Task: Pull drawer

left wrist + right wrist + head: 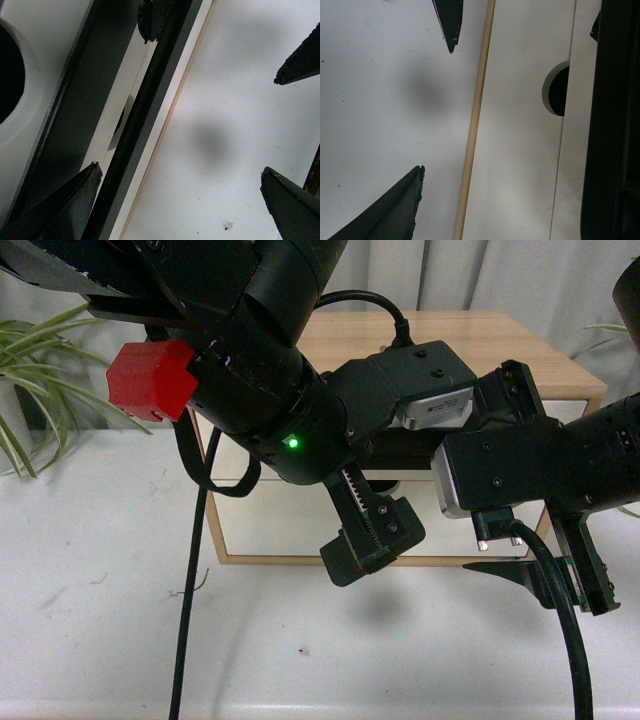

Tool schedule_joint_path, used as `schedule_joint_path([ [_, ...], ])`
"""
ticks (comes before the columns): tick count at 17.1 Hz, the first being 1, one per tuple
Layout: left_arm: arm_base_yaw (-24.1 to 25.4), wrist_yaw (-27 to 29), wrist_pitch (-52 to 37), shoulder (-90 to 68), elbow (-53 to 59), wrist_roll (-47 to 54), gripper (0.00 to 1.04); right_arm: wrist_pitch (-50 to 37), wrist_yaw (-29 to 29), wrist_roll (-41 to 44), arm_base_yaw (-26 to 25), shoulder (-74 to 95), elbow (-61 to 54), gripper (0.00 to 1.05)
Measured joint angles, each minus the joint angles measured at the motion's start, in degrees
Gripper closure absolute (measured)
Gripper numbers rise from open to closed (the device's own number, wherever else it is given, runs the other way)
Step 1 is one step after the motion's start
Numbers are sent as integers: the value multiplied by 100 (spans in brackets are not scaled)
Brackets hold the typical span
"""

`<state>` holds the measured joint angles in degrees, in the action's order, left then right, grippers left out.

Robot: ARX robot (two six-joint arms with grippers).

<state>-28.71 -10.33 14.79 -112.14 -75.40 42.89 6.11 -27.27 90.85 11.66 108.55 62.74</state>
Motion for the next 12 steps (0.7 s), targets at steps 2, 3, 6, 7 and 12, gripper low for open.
schedule_joint_path([
  [2,-17,-4,-9,0,13,-2,7,7,-13,-17,-4,0,-4,6],
  [3,-26,-4,-20,0,24,-2,7,22,-15,-44,-4,0,-4,6],
  [6,-48,-26,-48,9,85,0,7,111,-13,-85,-4,-70,-55,6],
  [7,-70,-35,-74,31,133,0,7,120,-2,-105,-7,-109,-103,6],
  [12,-120,-184,-295,273,555,-90,7,120,52,-142,-4,-439,-507,6],
])
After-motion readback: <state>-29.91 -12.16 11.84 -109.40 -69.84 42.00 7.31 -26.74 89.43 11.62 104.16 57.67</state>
